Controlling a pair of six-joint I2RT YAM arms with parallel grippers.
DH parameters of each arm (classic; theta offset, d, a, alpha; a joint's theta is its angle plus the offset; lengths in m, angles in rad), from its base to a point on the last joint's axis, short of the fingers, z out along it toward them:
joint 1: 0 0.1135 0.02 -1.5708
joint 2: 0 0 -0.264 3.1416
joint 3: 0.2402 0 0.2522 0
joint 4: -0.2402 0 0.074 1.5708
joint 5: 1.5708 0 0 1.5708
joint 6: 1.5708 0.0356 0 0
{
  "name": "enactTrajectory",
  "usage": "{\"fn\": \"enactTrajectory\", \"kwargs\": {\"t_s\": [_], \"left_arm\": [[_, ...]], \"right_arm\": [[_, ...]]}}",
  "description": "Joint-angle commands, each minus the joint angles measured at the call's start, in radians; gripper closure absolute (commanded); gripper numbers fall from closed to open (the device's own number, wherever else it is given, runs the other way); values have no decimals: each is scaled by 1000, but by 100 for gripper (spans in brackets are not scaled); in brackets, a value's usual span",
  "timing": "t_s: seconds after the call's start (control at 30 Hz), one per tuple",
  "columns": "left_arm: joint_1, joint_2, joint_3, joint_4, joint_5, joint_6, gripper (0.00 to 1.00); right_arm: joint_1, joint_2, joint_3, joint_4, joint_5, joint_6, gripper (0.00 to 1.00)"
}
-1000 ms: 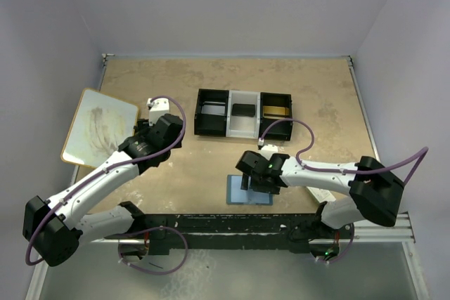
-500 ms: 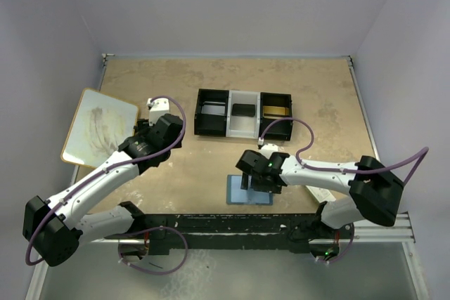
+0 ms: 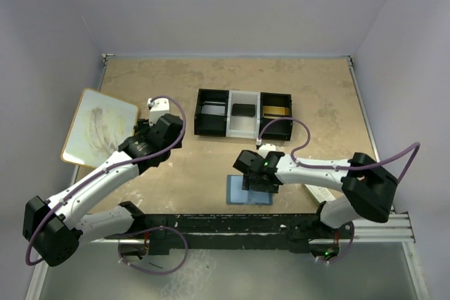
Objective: Take the credit cards out of the card holder
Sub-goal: Adjust the card holder at the center of the board.
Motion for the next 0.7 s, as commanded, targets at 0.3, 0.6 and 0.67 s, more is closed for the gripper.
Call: {"fn": "enactTrajectory", "kwargs": {"t_s": [0.3,0.6,0.67], "left_arm": [[6,-9,5,21,1,8,30],[6,-3,4,21,2,9,30],[6,0,5,21,3,10,30]], "right_arm": [[3,70,-11,87,-9,-3,49],[4,47,27,-1,1,7,36],[3,30,19,11,-4,4,33]]}}
